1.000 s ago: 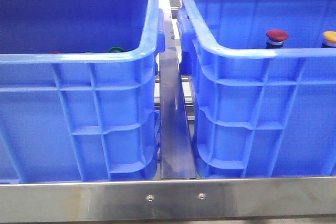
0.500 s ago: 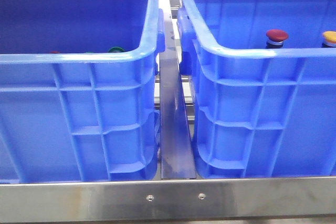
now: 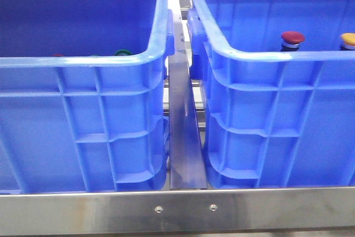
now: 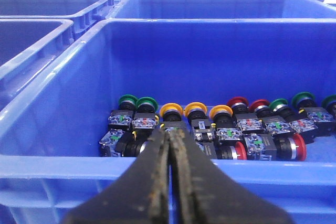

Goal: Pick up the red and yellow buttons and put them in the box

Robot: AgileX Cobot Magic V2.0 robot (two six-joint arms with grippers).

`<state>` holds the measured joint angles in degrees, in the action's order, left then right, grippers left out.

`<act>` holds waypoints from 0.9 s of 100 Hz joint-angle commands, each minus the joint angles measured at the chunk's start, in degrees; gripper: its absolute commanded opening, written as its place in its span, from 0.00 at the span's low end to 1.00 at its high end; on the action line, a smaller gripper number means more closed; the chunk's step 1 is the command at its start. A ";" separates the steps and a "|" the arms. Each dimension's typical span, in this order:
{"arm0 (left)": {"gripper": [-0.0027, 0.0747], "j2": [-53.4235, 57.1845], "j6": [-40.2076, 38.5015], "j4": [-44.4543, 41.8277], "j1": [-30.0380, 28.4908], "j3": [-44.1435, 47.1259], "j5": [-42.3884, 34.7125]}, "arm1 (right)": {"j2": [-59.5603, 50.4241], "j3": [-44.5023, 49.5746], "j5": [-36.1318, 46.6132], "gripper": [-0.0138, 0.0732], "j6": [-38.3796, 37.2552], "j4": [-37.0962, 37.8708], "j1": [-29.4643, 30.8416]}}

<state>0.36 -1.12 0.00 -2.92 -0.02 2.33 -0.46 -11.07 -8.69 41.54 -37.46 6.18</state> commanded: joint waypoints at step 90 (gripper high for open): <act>0.01 1.70 -0.67 0.45 -0.10 1.14 -4.50 | -1.35 13.01 14.47 0.08 -47.40 42.50 -5.46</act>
<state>0.36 -1.12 0.00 -2.92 -0.02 2.43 -0.46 1.57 1.61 -5.56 4.12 0.70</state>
